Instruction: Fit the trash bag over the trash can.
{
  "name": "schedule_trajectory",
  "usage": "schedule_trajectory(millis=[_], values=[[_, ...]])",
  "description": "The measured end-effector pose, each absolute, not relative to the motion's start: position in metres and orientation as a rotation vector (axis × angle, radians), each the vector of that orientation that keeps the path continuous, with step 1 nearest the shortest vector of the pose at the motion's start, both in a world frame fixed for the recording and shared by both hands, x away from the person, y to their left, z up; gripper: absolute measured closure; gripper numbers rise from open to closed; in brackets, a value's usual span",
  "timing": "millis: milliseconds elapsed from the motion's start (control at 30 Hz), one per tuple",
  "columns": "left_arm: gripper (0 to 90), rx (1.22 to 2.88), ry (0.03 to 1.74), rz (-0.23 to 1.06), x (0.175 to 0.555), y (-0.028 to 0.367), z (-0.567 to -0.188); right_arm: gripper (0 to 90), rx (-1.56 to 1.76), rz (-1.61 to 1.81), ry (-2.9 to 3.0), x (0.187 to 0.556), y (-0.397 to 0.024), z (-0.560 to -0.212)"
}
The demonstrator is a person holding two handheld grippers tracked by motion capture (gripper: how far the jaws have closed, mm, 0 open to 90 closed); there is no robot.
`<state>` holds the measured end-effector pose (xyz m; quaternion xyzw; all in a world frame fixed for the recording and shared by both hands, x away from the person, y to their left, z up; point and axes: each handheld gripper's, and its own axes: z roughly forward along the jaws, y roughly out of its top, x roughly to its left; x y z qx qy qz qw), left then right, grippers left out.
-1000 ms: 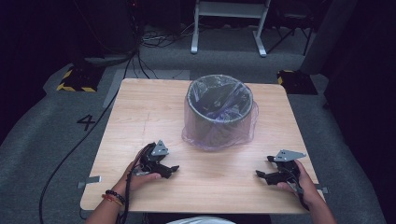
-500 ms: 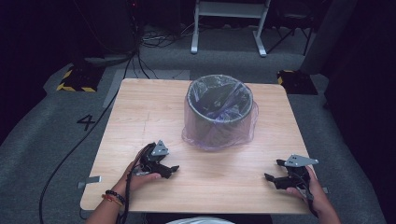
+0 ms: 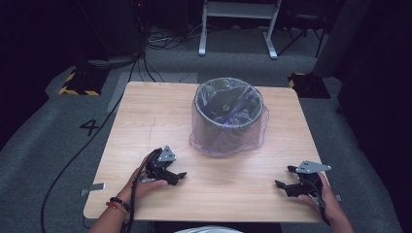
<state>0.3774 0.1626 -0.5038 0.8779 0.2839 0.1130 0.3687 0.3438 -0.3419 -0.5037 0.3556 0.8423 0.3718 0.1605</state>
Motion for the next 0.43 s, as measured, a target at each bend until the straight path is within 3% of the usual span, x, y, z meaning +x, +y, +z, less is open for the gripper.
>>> schedule_trajectory(millis=[433], values=[[14.2, 2.254, 0.729, 0.291, 0.3775, 0.1625, -0.5038, 15.9, 1.014, 1.065, 2.407, 0.3439, -0.3418, -0.5038]])
